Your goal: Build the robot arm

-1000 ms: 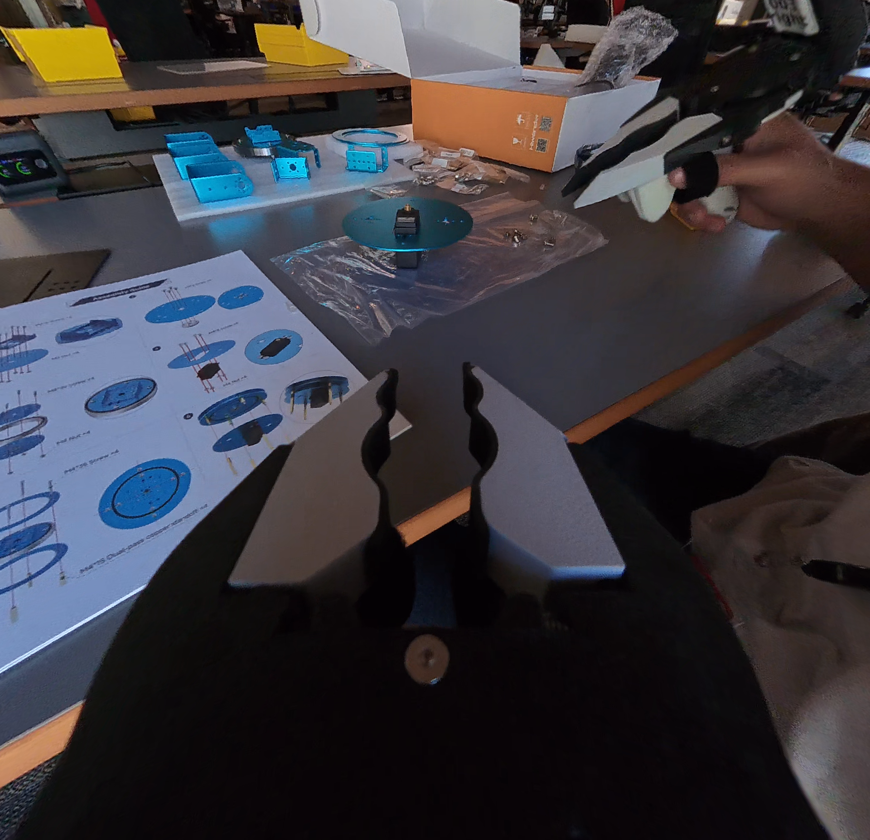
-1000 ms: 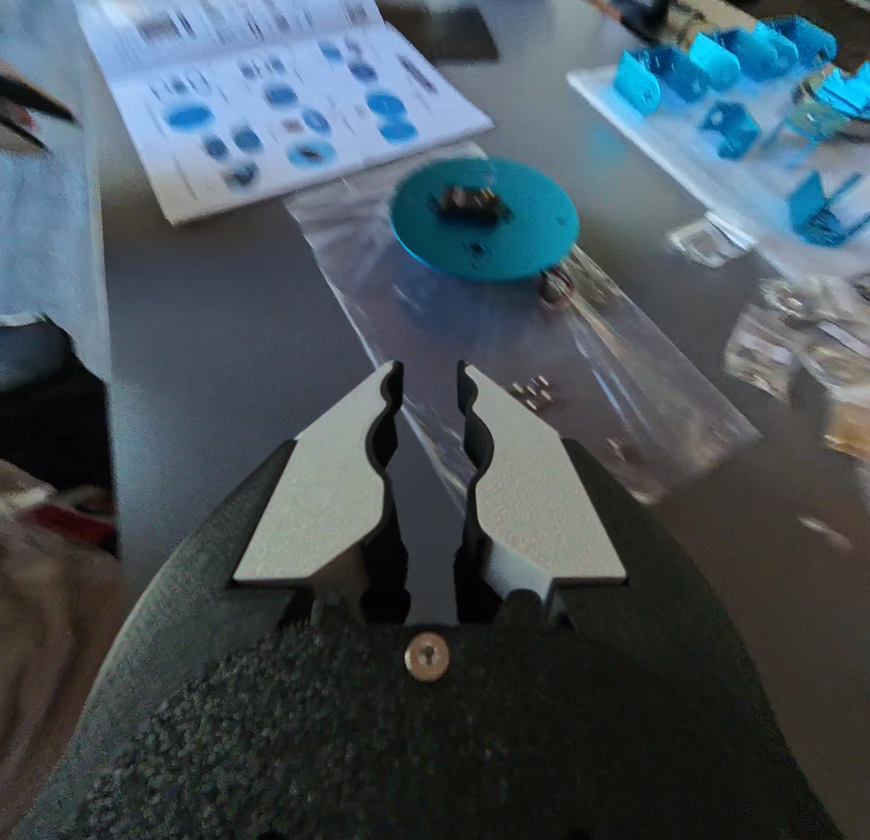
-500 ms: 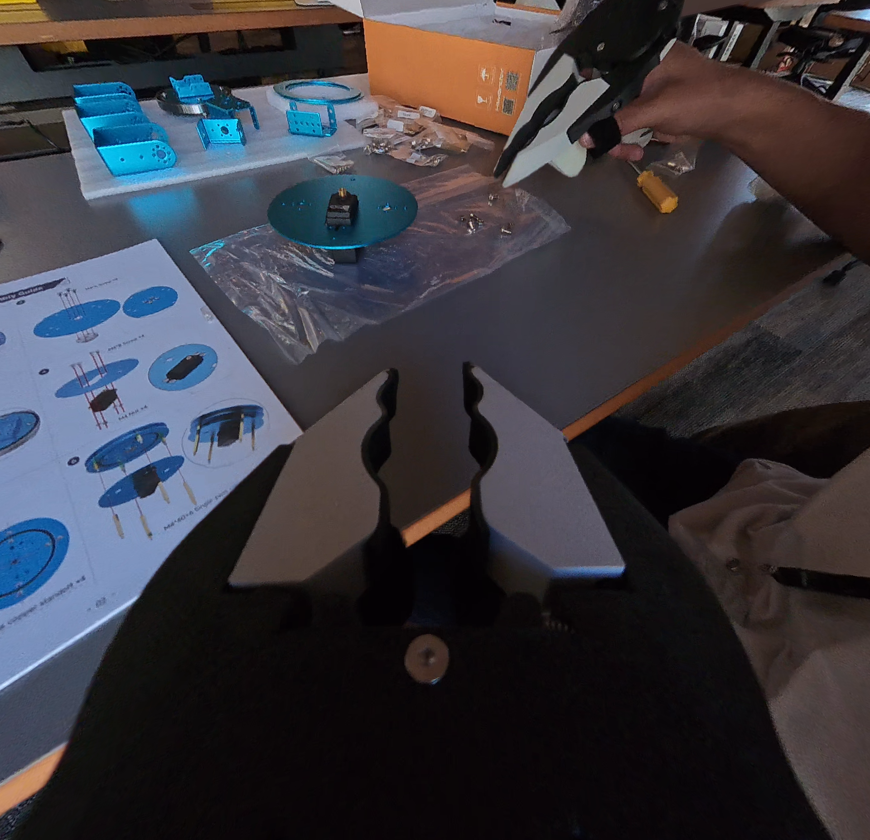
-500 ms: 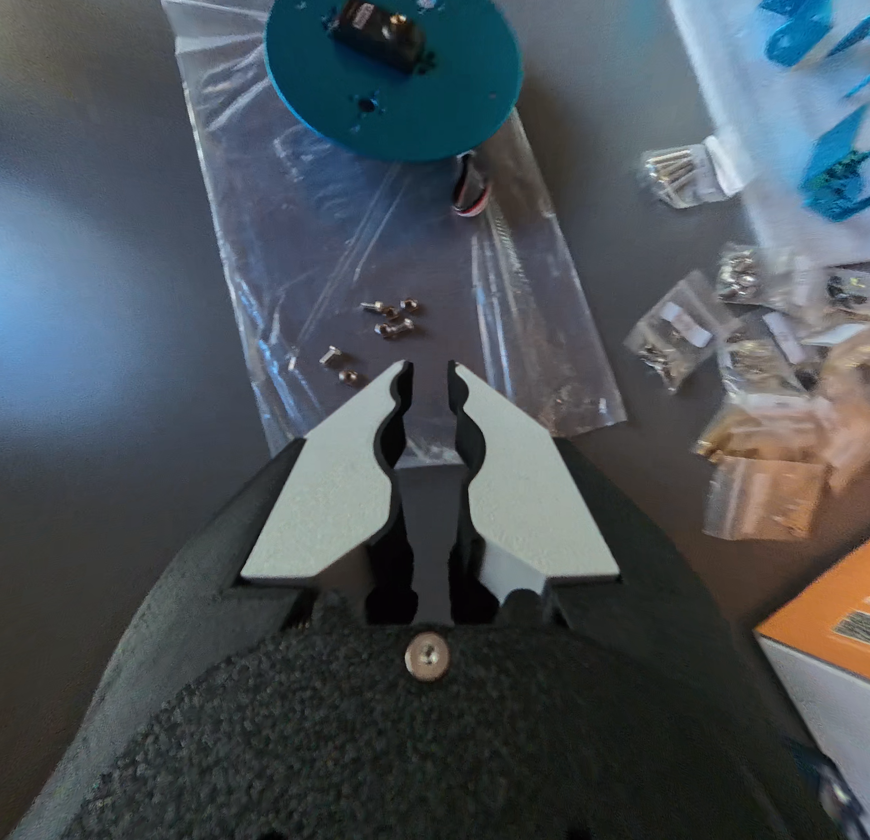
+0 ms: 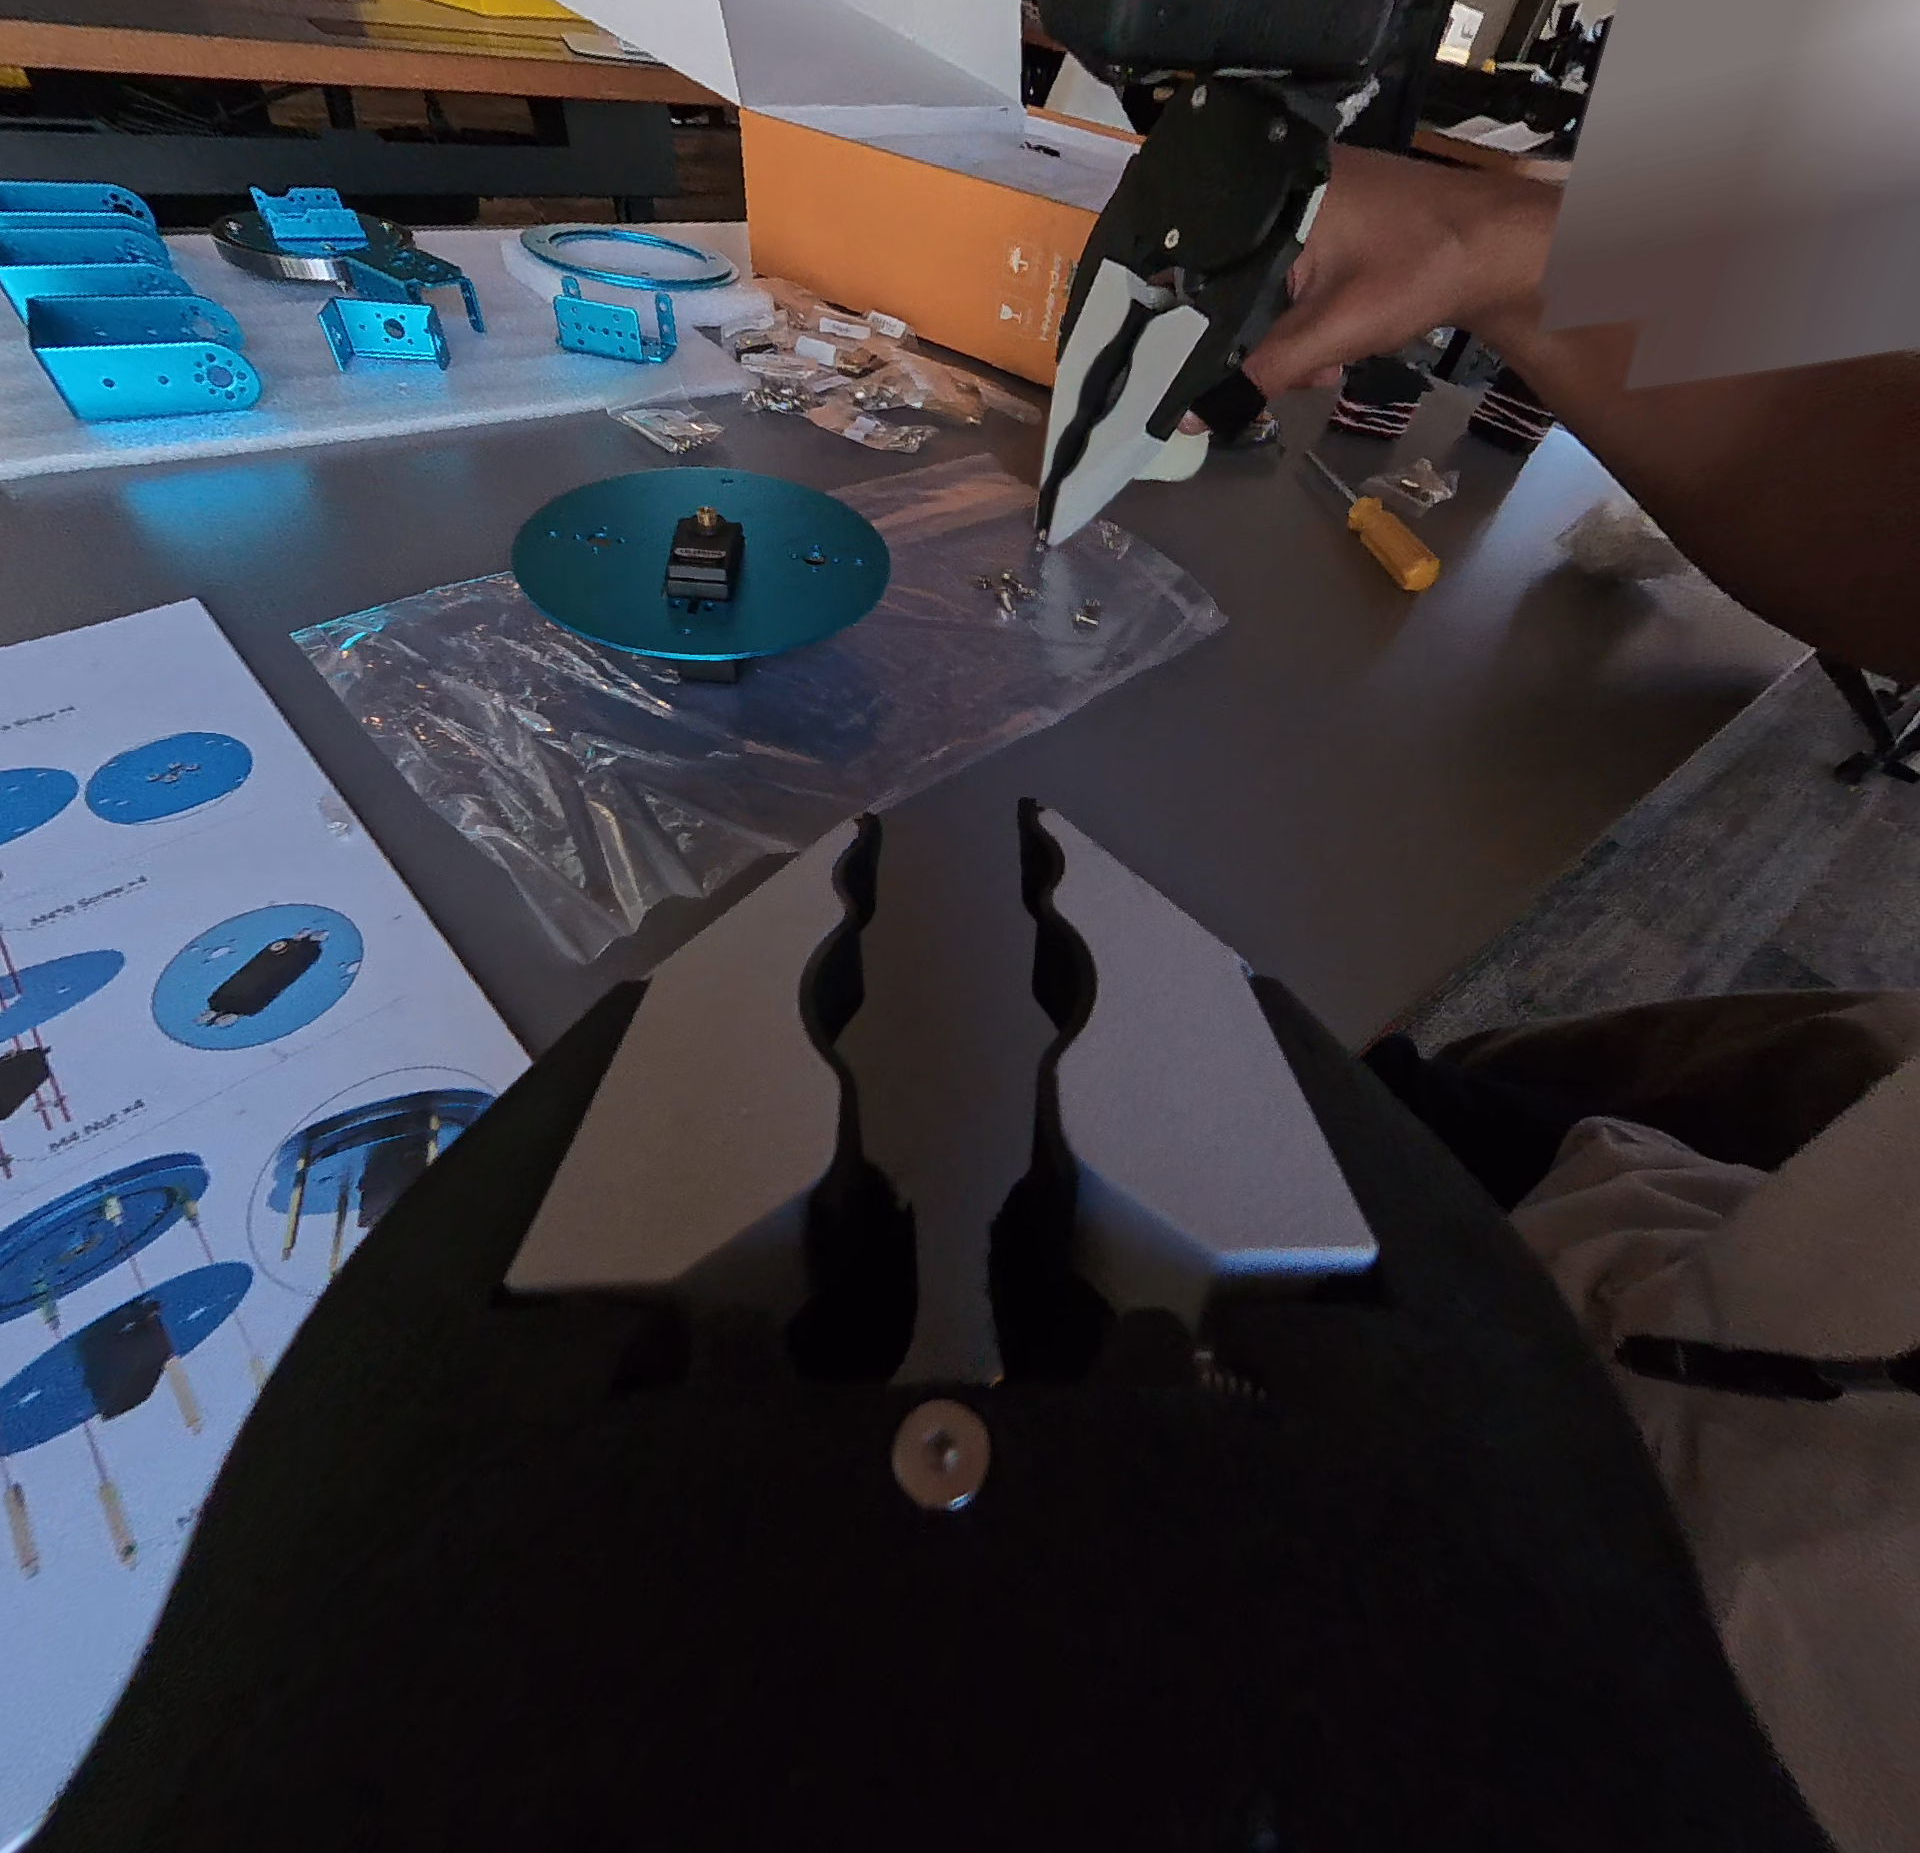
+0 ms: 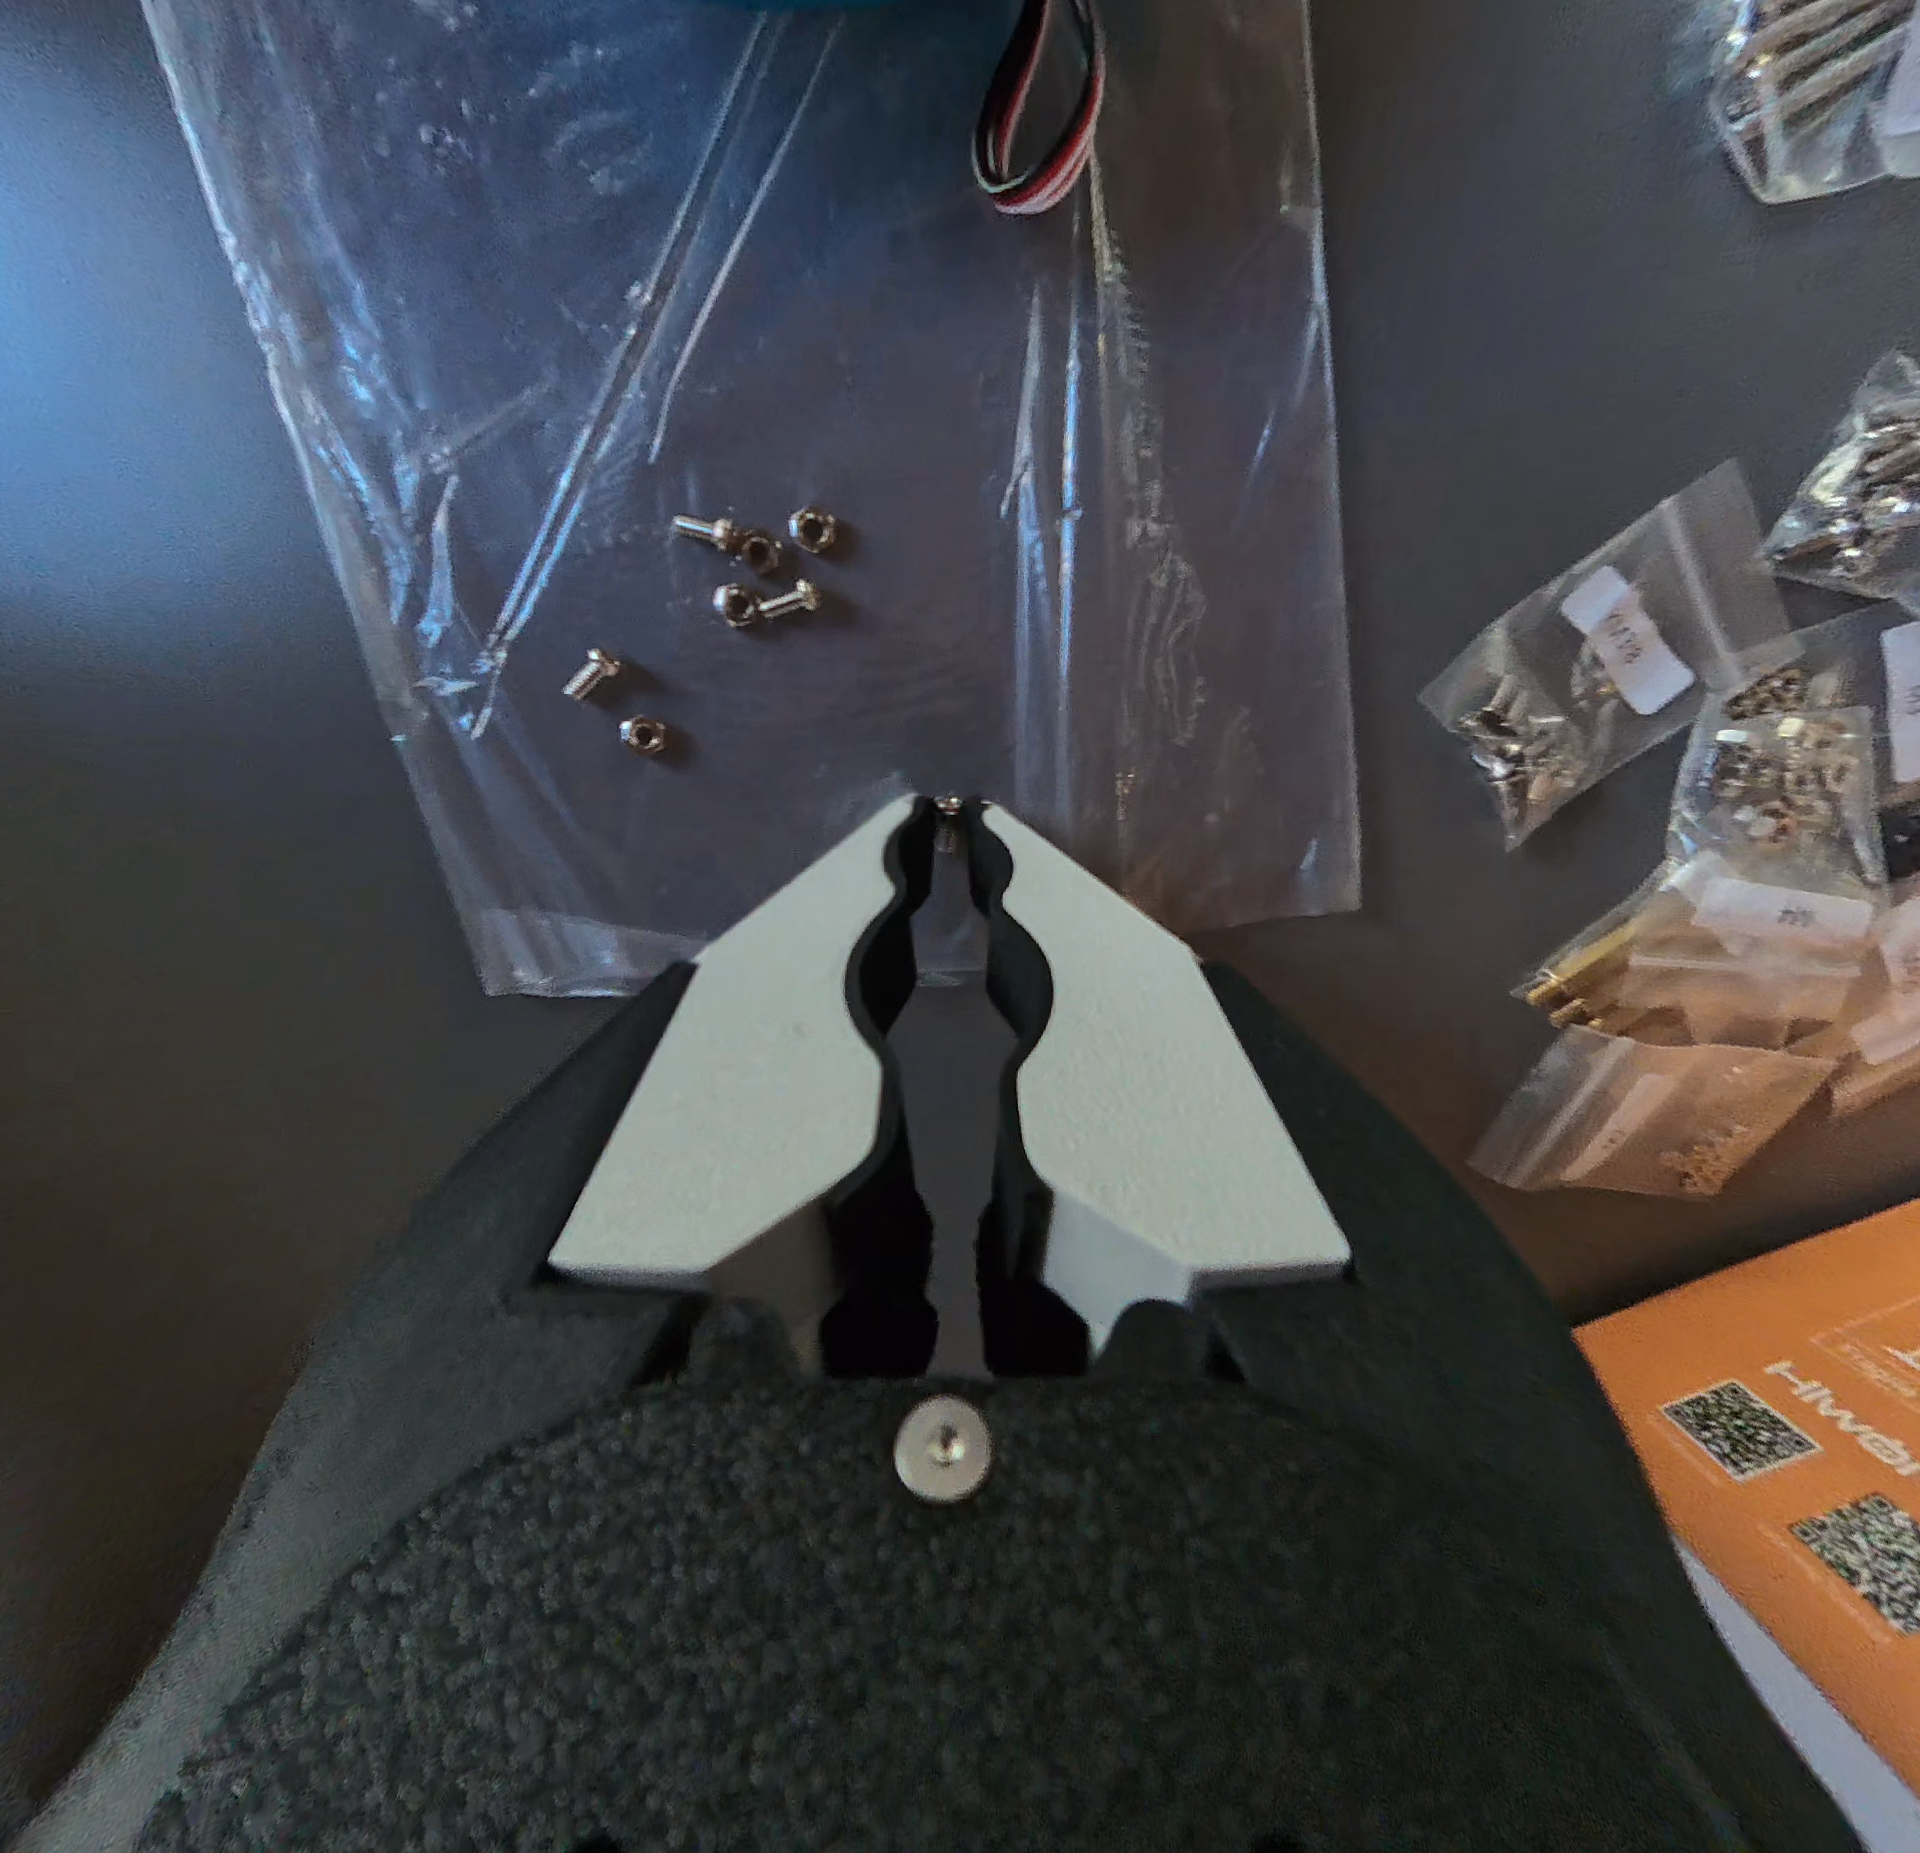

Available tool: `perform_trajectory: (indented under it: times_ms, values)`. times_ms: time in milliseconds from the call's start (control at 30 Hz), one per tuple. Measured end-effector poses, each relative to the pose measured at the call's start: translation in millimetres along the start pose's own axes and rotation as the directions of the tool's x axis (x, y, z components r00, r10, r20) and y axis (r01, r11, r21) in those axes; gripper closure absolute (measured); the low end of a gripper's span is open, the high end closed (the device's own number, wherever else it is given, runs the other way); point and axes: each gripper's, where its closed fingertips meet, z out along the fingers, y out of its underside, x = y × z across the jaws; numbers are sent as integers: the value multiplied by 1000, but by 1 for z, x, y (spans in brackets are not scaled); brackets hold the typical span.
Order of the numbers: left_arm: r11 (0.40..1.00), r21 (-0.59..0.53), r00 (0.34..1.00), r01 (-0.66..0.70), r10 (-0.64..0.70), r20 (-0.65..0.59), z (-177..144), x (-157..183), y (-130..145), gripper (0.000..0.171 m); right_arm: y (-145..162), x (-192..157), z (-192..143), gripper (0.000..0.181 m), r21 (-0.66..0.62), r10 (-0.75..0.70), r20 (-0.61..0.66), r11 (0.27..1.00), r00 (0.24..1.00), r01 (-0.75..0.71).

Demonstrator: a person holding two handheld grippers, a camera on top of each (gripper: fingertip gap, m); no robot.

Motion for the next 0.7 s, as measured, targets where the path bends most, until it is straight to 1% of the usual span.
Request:
perform_trajectory:
  times_ms: [67, 100, 133, 167, 200, 233, 267, 300, 333, 367, 400, 433, 467, 533, 633, 700]
  values:
    - [999, 25, 1000, 23, -23, 3, 9, -2, -5, 147, -4, 0, -1, 177, 19, -14, -9, 1000, 1000, 14]
    - [999, 37, 999, 34, -34, 4, 15, -3, -8, 148, -13, -4, -4, 177, 76, -3, 18, 997, 1000, 2]
    - [998, 45, 999, 41, -41, -1, 22, -2, -12, 148, -27, -10, -10, 177, 161, 26, 62, 986, 998, -36]
    - [998, 49, 999, 41, -40, -9, 30, 0, -17, 147, -46, -17, -19, 177, 273, 63, 123, 957, 990, -95]
    - [998, 57, 1000, 27, -26, -17, 39, 4, -23, 147, -70, -26, -31, 177, 406, 95, 203, 898, 975, -172]
    - [998, 68, 1000, -2, 3, -20, 48, 9, -29, 145, -92, -35, -45, 177, 519, 118, 301, 812, 946, -267]
    - [996, 79, 999, -39, 40, -12, 57, 13, -34, 143, -111, -47, -56, 177, 584, 122, 411, 726, 903, -364]
    - [993, 89, 997, -77, 77, 10, 65, 15, -40, 143, -127, -60, -68, 177, 613, 93, 533, 642, 841, -461]
    - [989, 98, 994, -111, 108, 32, 71, 16, -45, 143, -138, -72, -76, 178, 611, 59, 632, 574, 773, -545]
    - [985, 102, 990, -138, 134, 46, 77, 18, -49, 143, -147, -82, -80, 177, 592, 33, 700, 531, 713, -607]
    - [982, 106, 986, -159, 153, 67, 80, 18, -53, 143, -153, -89, -82, 178, 576, 18, 741, 497, 671, -649]
    - [978, 120, 982, -170, 158, 99, 81, 16, -58, 143, -156, -95, -83, 178, 568, 3, 760, 485, 650, -665]
    - [974, 143, 980, -176, 160, 117, 80, 15, -63, 143, -158, -101, -83, 178, 562, -10, 768, 488, 640, -667]
    - [970, 171, 981, -175, 157, 116, 78, 18, -69, 143, -160, -108, -81, 178, 568, -12, 759, 501, 651, -653]
    - [968, 186, 984, -167, 150, 100, 77, 23, -70, 143, -160, -114, -79, 178, 581, -15, 745, 506, 667, -637]
    - [966, 188, 980, -180, 159, 122, 76, 22, -70, 146, -160, -117, -79, 178, 579, -24, 748, 512, 664, -634]
